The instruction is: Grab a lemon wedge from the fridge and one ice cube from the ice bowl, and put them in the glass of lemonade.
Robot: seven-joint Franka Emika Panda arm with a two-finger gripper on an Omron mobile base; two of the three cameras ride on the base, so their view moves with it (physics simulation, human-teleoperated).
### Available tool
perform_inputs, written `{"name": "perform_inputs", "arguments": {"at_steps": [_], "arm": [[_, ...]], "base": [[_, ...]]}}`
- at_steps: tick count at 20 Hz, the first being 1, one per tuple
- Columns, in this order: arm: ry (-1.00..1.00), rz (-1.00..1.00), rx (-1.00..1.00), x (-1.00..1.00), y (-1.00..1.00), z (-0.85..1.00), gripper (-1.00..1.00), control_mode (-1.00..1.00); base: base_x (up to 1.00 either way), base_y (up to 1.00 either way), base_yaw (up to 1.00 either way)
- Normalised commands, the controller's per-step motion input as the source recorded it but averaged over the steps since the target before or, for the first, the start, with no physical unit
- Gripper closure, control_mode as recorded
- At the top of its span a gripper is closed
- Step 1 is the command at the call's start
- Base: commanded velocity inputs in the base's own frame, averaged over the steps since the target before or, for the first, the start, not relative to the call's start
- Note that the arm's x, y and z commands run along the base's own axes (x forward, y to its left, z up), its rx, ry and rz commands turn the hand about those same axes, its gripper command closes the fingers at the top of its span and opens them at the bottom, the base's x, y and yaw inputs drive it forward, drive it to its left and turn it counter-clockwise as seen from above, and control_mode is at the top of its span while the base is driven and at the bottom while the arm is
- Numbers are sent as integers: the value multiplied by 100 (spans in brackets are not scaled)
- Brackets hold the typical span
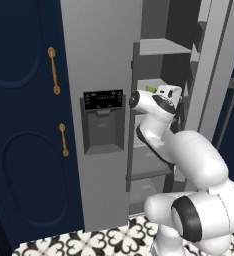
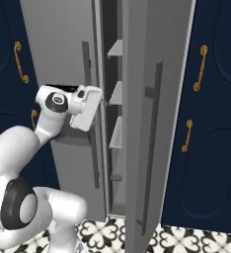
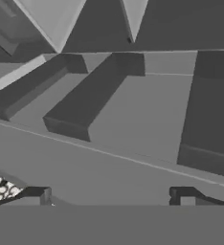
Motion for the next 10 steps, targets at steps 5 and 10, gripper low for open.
{"name": "perform_inputs", "arguments": {"at_steps": [5, 10], "arm": [[6, 0, 0, -10, -53, -23, -100, -100], [0, 0, 0, -3, -76, -24, -100, -100]], "base": [[0, 0, 0], [0, 0, 0]]}}
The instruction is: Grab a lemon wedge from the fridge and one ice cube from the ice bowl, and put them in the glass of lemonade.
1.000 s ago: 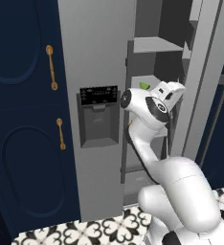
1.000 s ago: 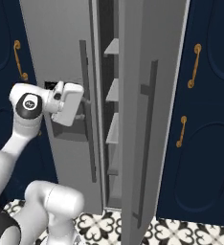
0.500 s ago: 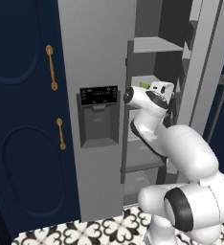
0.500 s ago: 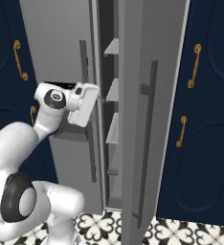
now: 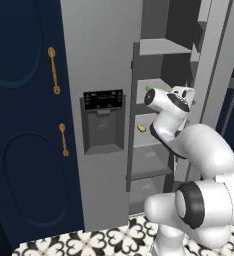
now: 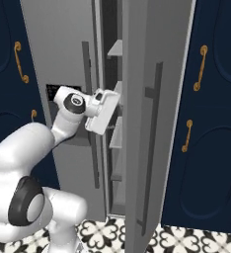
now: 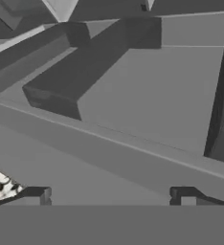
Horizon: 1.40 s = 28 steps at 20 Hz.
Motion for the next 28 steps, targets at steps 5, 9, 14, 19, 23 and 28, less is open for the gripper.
{"name": "perform_inputs", "arguments": {"at_steps": [5, 9, 14, 19, 23, 28], "arm": [[0, 0, 0, -2, -79, -19, -100, -100], [0, -2, 1, -24, -98, -6, -100, -100], [0, -5, 1, -38, -98, -7, -100, -100], [3, -2, 1, -29, -46, 27, -100, -100], [5, 0, 0, -51, 0, 50, -100, -100], [0, 0, 8, -57, 80, 44, -100, -100]], "base": [[0, 0, 0], [0, 0, 0], [0, 0, 0], [0, 0, 0], [0, 0, 0], [0, 0, 0]]}}
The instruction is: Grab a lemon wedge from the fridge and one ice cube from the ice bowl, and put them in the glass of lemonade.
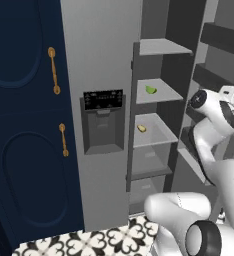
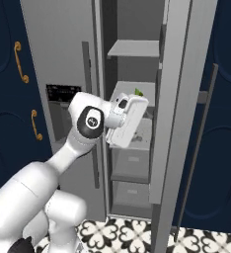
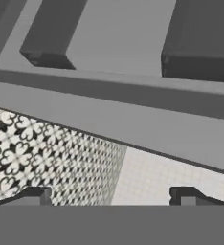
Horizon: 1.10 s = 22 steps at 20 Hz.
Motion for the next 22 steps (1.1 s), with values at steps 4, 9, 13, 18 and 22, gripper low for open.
{"name": "perform_inputs", "arguments": {"at_steps": [4, 9, 13, 18, 22], "arm": [[-8, 0, 29, -16, 100, -7, -100, -100], [-16, 0, 53, -1, 100, -30, -100, -100], [-14, 2, 62, 0, 100, -43, -100, -100], [-19, 8, 66, 0, 100, -52, -100, -100], [-14, -2, 28, -48, 54, 0, -100, -100]], "base": [[0, 0, 0], [0, 0, 0], [0, 0, 0], [0, 0, 0], [0, 0, 0]]}}
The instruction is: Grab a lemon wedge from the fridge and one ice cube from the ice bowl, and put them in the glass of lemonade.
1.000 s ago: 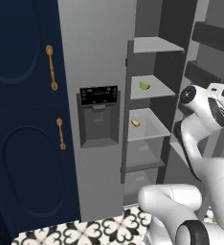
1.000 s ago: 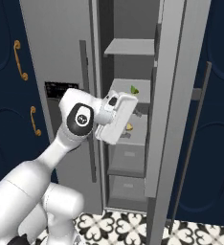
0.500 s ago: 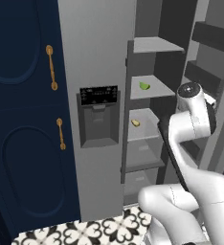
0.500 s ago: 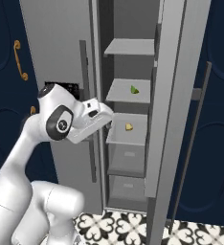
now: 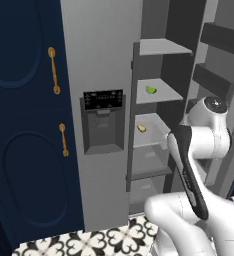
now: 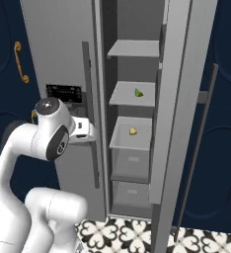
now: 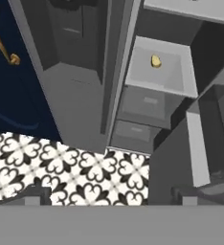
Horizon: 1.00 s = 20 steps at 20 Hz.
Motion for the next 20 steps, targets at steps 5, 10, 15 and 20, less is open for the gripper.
{"name": "perform_inputs", "arguments": {"at_steps": [5, 10, 15, 20], "arm": [[-3, -20, 8, -80, -5, 16, -100, -100], [-2, -21, 0, -37, -1, 24, -100, -100], [-4, -26, 6, 2, 3, 8, -100, -100], [0, -9, 1, 1, 0, 1, -100, -100]], "base": [[0, 0, 0], [0, 0, 0], [0, 0, 0], [0, 0, 0]]}}
